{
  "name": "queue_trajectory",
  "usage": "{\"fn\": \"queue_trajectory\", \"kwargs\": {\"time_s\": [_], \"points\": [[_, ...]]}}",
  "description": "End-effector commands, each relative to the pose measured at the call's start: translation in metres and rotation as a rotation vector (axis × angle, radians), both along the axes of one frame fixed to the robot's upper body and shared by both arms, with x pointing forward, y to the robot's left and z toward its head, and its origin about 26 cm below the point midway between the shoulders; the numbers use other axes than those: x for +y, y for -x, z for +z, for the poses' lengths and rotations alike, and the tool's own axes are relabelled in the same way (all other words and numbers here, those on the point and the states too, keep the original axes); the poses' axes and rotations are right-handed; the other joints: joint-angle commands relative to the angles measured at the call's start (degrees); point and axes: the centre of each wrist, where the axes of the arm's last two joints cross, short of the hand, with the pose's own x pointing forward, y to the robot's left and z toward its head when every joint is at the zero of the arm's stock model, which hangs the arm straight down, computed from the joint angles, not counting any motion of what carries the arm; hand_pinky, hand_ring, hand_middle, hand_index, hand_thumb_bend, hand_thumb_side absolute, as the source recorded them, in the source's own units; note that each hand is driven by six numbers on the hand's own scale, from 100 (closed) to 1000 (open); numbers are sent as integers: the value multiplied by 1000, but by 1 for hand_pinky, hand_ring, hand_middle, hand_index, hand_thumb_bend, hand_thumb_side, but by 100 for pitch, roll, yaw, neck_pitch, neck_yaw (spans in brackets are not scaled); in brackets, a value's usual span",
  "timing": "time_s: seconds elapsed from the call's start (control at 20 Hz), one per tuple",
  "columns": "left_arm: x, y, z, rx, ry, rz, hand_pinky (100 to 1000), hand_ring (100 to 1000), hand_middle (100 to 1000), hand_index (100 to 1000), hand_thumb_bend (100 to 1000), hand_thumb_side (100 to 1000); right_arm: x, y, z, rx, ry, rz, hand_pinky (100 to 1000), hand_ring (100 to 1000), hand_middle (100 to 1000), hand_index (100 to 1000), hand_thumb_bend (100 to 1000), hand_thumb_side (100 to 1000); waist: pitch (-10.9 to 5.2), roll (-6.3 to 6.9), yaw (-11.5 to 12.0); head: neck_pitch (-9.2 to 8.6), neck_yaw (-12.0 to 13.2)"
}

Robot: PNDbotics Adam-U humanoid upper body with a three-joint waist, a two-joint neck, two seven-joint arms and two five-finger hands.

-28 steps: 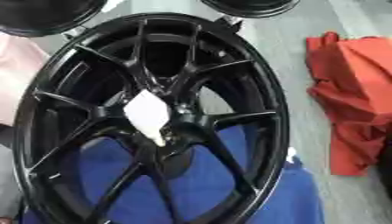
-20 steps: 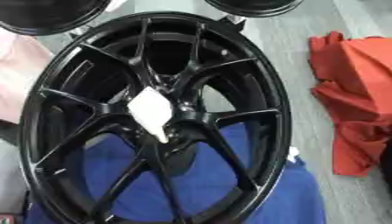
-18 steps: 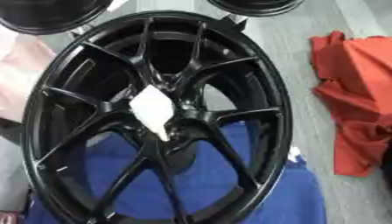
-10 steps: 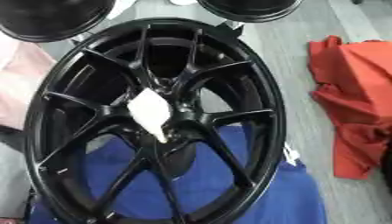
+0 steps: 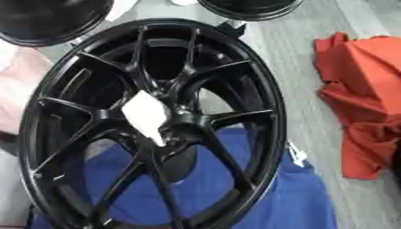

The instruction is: Pull the pin out of the wheel hub.

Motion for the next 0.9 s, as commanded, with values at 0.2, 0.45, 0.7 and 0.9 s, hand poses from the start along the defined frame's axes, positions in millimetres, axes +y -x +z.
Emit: {"fn": "queue_trajectory", "kwargs": {"time_s": [0.2, 0.45, 0.7, 0.9], "points": [[-22, 2, 4, 29, -115, -78, 836, 813, 800, 889, 444, 530, -3, 4, 16, -22, 44, -4, 771, 645, 683, 687, 100, 762, -89, -26, -10, 0, 96], [-46, 0, -3, 52, -147, -92, 831, 812, 797, 886, 459, 541, -1, 2, 16, -16, 46, 4, 771, 645, 684, 687, 100, 762, -99, -28, -29, 31, 59], [-70, -6, -8, 91, -139, -76, 829, 811, 797, 896, 476, 527, 3, 0, 15, -11, 43, 18, 771, 644, 684, 686, 100, 763, -131, -23, -51, 72, 72], [-90, -17, -5, 110, -103, -88, 825, 806, 792, 896, 471, 486, 4, -2, 13, -6, 40, 25, 771, 644, 684, 686, 100, 763, -161, -27, -72, 114, 90]]}}
